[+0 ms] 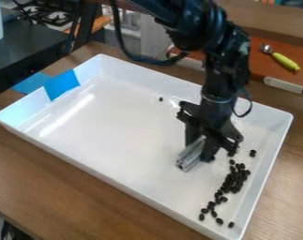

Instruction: Sweep into pile

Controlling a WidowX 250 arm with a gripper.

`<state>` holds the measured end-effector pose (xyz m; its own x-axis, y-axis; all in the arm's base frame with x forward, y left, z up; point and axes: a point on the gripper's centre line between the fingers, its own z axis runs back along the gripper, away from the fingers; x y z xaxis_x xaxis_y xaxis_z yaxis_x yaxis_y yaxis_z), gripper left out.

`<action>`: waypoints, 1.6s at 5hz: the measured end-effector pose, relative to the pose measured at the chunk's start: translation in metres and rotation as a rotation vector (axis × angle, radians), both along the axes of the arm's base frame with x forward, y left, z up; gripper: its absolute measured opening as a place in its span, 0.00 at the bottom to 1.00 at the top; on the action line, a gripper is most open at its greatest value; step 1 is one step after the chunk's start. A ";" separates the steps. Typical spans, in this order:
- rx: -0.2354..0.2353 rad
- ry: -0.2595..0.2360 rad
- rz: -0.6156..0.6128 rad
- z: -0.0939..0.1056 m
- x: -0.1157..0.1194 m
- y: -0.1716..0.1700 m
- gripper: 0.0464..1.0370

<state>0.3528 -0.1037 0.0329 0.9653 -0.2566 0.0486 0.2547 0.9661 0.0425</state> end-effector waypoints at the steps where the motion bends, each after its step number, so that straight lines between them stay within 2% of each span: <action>1: -0.026 0.036 -0.011 0.000 -0.007 -0.018 0.35; 2: -0.042 0.077 0.008 -0.001 -0.008 -0.023 0.35; 3: -0.064 0.084 0.026 0.002 -0.006 -0.020 0.35; 4: -0.097 0.091 0.068 0.008 -0.002 0.011 0.35; 5: -0.165 0.090 0.171 0.027 0.005 0.057 0.35; 6: -0.237 0.037 0.229 0.055 0.012 0.098 0.35; 7: -0.219 0.009 0.257 0.055 0.014 0.123 0.35; 8: -0.160 -0.031 0.281 0.049 0.022 0.154 0.35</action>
<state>0.3751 0.0501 0.0822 0.9947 0.0327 0.0971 -0.0218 0.9935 -0.1119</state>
